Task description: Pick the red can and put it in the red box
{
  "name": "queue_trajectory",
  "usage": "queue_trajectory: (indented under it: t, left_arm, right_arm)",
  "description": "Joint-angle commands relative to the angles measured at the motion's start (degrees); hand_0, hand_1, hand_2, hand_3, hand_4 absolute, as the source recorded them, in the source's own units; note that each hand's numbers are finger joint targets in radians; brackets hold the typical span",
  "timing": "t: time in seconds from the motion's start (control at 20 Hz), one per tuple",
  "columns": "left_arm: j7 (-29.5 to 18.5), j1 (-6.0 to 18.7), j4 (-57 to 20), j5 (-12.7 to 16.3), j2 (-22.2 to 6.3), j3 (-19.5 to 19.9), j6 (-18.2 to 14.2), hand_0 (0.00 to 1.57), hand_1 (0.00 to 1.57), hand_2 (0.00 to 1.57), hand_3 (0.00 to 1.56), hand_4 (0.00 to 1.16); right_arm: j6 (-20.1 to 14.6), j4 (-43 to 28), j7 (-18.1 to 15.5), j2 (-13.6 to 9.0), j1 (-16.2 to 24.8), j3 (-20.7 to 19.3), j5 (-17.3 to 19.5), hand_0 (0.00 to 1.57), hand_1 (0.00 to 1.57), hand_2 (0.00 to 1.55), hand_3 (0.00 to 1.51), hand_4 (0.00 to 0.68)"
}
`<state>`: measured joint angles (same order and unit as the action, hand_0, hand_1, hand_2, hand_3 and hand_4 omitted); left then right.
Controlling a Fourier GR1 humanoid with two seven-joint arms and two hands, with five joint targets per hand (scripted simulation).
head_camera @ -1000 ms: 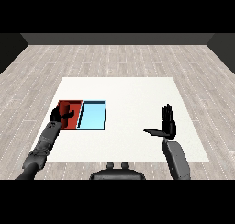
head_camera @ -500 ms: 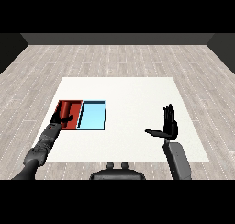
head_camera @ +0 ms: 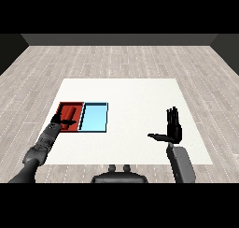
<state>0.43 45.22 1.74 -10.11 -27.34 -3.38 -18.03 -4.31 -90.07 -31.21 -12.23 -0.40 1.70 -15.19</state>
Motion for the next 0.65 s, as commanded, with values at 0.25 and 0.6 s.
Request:
queue_trajectory:
  t: [0.25,0.6]
  left_arm:
    - [-23.0,-4.8,12.7,15.1,1.1,15.3,-4.3,0.0,0.0,0.0,0.0,0.0]
    - [-39.4,-5.5,29.5,21.6,7.0,18.4,6.6,0.0,0.0,0.0,0.0,0.0]
  right_arm:
    - [1.0,-1.1,-1.5,0.8,1.2,1.5,0.8,0.0,0.0,0.0,0.0,0.0]
    - [2.4,-0.8,-0.5,0.1,-0.8,0.9,-0.2,0.0,0.0,0.0,0.0,0.0]
